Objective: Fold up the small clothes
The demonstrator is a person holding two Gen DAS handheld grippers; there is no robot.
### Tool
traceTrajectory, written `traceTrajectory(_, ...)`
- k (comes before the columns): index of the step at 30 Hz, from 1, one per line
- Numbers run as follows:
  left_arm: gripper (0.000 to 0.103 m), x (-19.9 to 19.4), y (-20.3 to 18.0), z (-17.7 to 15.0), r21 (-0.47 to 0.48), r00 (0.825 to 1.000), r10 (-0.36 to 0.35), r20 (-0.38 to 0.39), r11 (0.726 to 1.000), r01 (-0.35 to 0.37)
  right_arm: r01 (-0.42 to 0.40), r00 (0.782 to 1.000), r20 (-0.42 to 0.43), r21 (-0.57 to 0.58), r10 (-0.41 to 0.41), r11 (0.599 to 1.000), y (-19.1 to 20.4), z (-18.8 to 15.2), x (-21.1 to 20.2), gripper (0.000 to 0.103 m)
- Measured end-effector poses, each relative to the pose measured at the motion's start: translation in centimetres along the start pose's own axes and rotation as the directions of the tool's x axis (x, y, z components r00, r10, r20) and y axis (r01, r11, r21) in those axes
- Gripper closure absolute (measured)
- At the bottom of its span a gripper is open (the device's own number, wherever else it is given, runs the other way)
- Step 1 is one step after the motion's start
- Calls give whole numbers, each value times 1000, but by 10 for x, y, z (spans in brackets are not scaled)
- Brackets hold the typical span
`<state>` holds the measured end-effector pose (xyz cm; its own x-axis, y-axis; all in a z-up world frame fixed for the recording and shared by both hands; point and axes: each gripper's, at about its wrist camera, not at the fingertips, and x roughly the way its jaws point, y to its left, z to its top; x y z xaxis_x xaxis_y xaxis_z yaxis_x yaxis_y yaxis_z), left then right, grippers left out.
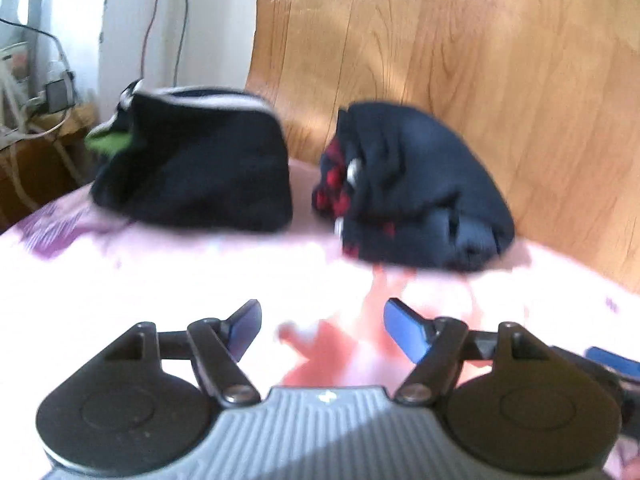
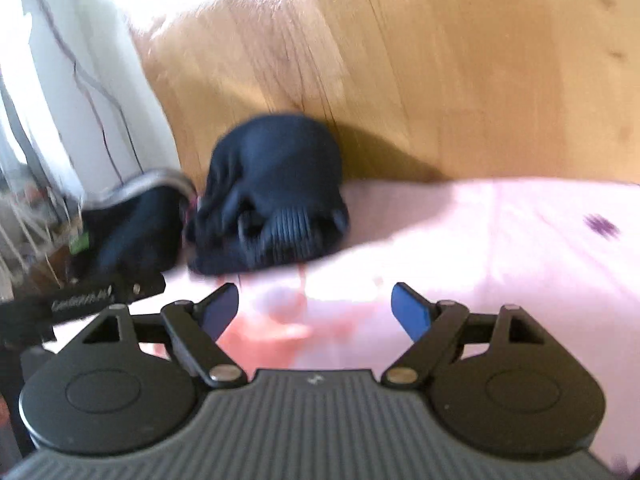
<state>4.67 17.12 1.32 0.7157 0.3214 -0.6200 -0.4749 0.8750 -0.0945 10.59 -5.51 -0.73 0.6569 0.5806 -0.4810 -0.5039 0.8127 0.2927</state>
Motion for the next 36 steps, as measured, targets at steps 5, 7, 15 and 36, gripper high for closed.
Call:
traceTrajectory(5,30,-29,-17,-22,51,999,34,27,998,-35,42,999,1,-81,-42,996,9,-34,-37,18)
traceTrajectory(7,30,-42,-23,-32,87,999,41,35,995,-44,49,999,10,-109,-48,993,19,-38,-35,18)
traceTrajectory(15,23,-72,-34,-57,124,994,64,83,989,-74,60,994,95,-66,-54,996,13,-54,-59,18)
traceTrajectory(36,0,-92,-46,-65,172,967,107,231,974,-149,13,992,126,48,-19,999,-7,-60,-72,16)
